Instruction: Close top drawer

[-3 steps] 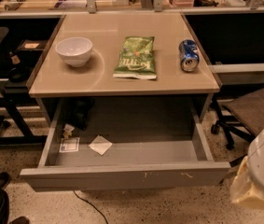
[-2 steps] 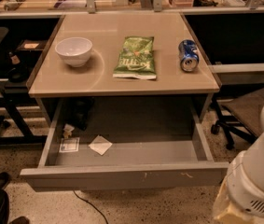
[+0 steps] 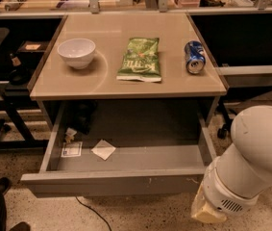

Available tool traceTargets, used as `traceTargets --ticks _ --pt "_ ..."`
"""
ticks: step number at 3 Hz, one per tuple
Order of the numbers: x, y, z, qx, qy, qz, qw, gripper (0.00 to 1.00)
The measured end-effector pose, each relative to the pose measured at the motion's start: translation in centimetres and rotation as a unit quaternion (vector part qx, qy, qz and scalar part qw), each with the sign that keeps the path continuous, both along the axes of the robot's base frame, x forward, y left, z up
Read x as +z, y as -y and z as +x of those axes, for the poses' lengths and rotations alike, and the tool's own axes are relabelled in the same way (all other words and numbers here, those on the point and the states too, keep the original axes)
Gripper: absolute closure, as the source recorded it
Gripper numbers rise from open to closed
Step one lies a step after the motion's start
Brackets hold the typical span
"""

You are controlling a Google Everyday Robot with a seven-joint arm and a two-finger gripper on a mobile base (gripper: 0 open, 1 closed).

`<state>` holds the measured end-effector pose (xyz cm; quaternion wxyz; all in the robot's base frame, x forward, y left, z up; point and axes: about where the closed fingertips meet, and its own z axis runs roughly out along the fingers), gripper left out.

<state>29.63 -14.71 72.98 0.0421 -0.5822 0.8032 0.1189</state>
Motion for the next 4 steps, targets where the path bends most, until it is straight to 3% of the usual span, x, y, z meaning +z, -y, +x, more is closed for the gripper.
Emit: traceTargets --ticks 2,3,4 --pt "-1.5 0.0 0.5 -0.017 0.005 0.003 0.9998 1.0" --pt "-3.5 0.4 3.0 -0.04 0.02 0.001 0.999 1.0" --pt "-4.6 0.5 6.2 -0.042 0.039 -0.007 0.9983 1.0"
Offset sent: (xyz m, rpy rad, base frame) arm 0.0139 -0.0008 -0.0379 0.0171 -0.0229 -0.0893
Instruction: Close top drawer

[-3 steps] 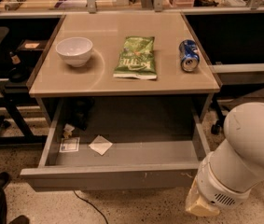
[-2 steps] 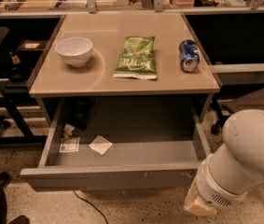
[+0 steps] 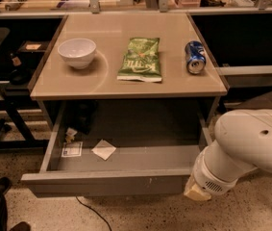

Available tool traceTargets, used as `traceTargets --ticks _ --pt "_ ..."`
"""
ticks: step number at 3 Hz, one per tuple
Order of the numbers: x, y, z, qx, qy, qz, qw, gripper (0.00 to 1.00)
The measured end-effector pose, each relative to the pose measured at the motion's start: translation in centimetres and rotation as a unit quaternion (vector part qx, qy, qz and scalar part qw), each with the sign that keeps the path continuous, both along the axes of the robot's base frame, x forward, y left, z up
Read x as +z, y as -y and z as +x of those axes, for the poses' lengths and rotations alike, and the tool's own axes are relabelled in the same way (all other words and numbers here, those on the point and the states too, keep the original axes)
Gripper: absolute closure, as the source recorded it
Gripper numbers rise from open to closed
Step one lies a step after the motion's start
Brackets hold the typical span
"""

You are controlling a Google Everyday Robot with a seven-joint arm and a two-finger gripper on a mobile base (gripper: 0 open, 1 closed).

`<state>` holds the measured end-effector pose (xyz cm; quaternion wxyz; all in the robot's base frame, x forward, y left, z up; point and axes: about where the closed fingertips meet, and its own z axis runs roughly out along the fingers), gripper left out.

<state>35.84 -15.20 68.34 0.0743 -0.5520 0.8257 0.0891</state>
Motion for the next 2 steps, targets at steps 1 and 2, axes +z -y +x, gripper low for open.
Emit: traceTargets --ticks 1,2 --pt "-1.9 0.0 1.8 -0.003 0.001 -0.006 1.0 1.0" --pt "-3.3 -0.2 2.9 -0.005 0.002 -0.01 0.9999 1.0"
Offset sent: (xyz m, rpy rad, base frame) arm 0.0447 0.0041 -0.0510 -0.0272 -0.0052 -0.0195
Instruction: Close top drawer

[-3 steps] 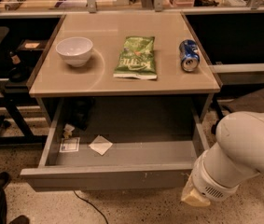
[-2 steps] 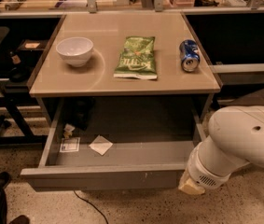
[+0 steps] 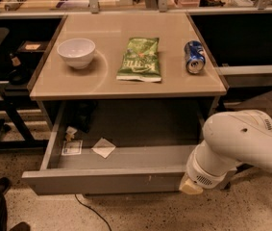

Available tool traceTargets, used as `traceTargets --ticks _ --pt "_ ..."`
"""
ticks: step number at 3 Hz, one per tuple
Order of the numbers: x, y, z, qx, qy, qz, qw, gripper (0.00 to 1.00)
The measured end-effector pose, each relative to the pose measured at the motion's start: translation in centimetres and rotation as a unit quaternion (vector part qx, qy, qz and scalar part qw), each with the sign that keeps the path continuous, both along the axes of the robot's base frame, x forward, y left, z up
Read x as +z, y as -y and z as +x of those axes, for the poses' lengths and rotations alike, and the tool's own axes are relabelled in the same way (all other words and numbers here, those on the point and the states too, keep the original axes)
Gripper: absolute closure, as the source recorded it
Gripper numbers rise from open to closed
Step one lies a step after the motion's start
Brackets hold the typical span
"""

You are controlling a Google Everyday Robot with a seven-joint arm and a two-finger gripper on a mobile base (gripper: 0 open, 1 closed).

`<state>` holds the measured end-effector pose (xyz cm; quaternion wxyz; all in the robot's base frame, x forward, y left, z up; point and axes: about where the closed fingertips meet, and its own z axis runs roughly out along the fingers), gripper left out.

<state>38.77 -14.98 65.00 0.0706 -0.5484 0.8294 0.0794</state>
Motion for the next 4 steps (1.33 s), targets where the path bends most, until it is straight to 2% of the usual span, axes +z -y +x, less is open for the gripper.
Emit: traceTargets --ticks 1,2,4 --pt "-0.05 -0.01 0.03 0.0 0.0 0.0 1.0 0.82" --pt "-0.05 -0.01 0.02 0.0 0.0 0.0 1.0 0.51" --pt "-0.05 -0.01 0.02 0.0 0.0 0.0 1.0 0.05"
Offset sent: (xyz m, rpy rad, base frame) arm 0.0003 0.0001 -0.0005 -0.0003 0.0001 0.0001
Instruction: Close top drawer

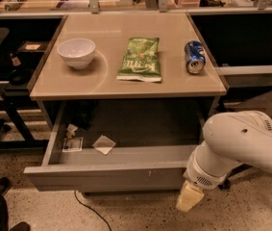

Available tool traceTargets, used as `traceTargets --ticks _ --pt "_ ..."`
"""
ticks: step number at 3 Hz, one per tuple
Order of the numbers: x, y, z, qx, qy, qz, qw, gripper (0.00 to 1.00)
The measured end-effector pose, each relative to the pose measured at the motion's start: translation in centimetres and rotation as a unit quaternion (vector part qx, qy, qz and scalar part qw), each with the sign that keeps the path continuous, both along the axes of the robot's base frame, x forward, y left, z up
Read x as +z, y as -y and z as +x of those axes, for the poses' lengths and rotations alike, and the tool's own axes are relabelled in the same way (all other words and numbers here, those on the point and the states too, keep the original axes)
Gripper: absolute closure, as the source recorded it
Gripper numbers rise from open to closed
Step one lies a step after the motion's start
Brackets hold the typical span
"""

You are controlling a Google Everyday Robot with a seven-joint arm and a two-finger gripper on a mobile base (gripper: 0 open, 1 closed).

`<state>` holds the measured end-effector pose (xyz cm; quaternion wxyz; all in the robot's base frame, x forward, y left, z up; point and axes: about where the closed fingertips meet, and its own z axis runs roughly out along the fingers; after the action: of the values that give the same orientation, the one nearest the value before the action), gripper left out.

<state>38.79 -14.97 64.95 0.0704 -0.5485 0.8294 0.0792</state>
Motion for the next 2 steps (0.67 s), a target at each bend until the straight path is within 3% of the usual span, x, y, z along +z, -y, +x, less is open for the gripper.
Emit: traceTargets --ticks 2 --pt "0.0 0.0 0.0 0.0 0.0 0.0 1.0 0.0"
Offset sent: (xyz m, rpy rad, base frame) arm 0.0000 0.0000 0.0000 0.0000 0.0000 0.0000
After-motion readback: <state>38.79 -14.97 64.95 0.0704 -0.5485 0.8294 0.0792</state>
